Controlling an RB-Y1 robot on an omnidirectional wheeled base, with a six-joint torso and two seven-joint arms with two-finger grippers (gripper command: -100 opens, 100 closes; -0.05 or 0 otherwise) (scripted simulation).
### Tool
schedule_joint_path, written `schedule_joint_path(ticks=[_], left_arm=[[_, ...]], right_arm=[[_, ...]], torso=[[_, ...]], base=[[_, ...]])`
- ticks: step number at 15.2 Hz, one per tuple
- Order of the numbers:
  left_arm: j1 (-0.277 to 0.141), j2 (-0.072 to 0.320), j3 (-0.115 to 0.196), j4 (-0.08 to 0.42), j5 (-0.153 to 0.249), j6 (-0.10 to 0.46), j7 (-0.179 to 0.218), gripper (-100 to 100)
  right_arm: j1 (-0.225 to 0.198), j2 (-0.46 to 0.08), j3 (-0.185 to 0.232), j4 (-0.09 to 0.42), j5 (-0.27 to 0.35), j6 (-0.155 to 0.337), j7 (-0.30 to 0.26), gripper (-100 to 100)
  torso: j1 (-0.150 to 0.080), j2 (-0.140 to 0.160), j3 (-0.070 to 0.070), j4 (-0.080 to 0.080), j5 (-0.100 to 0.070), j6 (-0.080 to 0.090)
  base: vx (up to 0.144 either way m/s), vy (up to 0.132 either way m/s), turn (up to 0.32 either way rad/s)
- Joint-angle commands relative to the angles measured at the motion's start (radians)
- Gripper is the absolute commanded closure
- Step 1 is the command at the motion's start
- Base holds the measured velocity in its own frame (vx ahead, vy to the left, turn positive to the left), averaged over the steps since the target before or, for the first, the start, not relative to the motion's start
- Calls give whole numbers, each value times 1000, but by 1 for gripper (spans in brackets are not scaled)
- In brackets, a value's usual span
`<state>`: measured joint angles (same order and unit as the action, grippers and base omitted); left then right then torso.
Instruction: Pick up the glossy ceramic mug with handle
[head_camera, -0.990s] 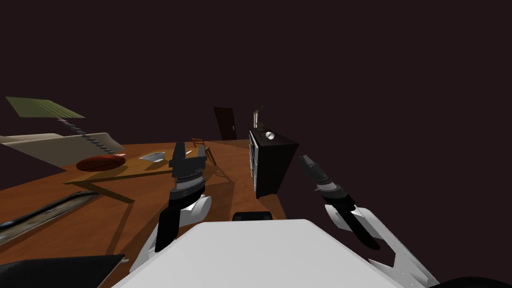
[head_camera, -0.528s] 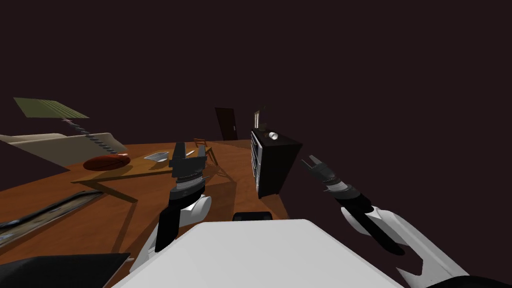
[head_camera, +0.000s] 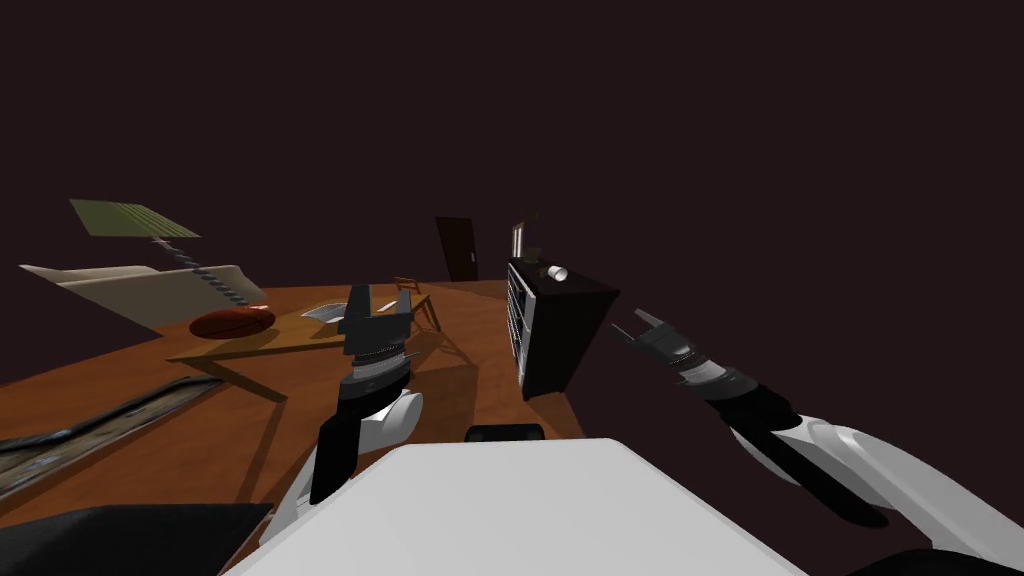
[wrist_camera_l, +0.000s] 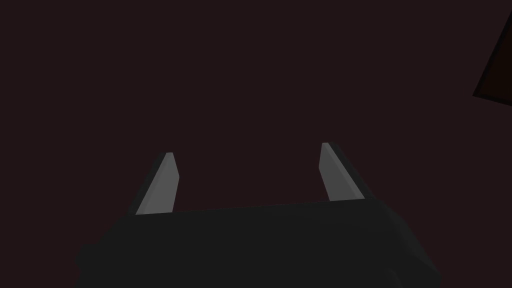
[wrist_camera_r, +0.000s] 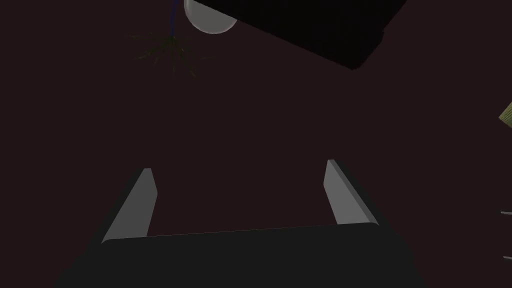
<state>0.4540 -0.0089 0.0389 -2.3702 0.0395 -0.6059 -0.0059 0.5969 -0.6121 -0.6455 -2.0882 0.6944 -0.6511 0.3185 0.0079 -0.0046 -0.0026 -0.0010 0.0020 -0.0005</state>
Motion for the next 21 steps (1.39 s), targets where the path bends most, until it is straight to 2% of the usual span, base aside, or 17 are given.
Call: schedule_joint_path(ticks=[1, 2, 5, 6, 7, 8, 9, 10, 11, 12, 13, 14, 15, 16, 18, 19, 21], left_arm=[[0, 0, 0, 0, 0, 0, 0, 0], [0, 0, 0, 0, 0, 0, 0, 0], [0, 0, 0, 0, 0, 0, 0, 0], [0, 0, 0, 0, 0, 0, 0, 0], [0, 0, 0, 0, 0, 0, 0, 0], [0, 0, 0, 0, 0, 0, 0, 0], [0, 0, 0, 0, 0, 0, 0, 0], [0, 0, 0, 0, 0, 0, 0, 0], [0, 0, 0, 0, 0, 0, 0, 0], [0, 0, 0, 0, 0, 0, 0, 0], [0, 0, 0, 0, 0, 0, 0, 0], [0, 0, 0, 0, 0, 0, 0, 0], [0, 0, 0, 0, 0, 0, 0, 0], [0, 0, 0, 0, 0, 0, 0, 0], [0, 0, 0, 0, 0, 0, 0, 0], [0, 0, 0, 0, 0, 0, 0, 0], [0, 0, 0, 0, 0, 0, 0, 0]], right_arm=[[7, -26, -33, 12, 35, -1, 23, -100], [15, -56, -65, 25, 69, -3, 48, -100], [24, -86, -107, 37, 110, -4, 74, -100], [31, -114, -143, 49, 143, -5, 99, -100], [31, -114, -143, 49, 146, -5, 99, -100], [38, -143, -177, 61, 180, -5, 123, -100], [38, -143, -179, 61, 180, -5, 123, -100], [45, -170, -211, 72, 214, -5, 147, -100], [45, -170, -214, 72, 214, -5, 147, -100], [51, -197, -244, 82, 245, -4, 170, -100], [51, -197, -248, 82, 245, -4, 170, -100], [56, -222, -280, 93, 276, -4, 192, -100], [62, -247, -303, 102, 300, -2, 213, -100], [62, -247, -310, 102, 304, -2, 213, -100], [73, -293, -361, 119, 356, -1, 251, -100], [73, -293, -361, 119, 356, -1, 251, -100], [85, -333, -398, 134, 400, 0, 284, -100]], torso=[[0, 0, 0, 0, 0, 0], [-1, 0, 0, 0, 0, 0], [0, -1, -1, 0, 0, 0], [-1, -1, -1, 0, 0, 0], [-1, -2, -1, 0, 0, 0], [-1, -2, -1, -1, 0, 0], [-1, -3, -2, -1, 0, 0], [-1, -3, -2, -1, 0, 0], [-1, -3, -2, -1, 0, 0], [-2, -3, -2, -1, 0, 0], [-1, -3, -2, -1, 0, 0], [-2, -3, -2, -1, 0, 0], [-1, -2, -2, -1, 0, 0], [-1, -4, -2, -1, 0, -1], [0, -7, -4, -2, 0, -1], [1, -8, -5, -2, 0, -1], [-1, -7, -4, -2, 0, -1]], base=[[66, 79, 47], [58, 93, 61], [67, 92, 68], [81, 84, 77], [81, 81, 59], [89, 82, 98], [85, 78, 76], [100, 79, 84], [100, 68, 74], [92, 78, 84], [75, 70, 74], [79, 79, 115], [119, 80, 161], [134, 73, 115], [170, 105, 151], [151, 85, 131], [151, 58, 152]])
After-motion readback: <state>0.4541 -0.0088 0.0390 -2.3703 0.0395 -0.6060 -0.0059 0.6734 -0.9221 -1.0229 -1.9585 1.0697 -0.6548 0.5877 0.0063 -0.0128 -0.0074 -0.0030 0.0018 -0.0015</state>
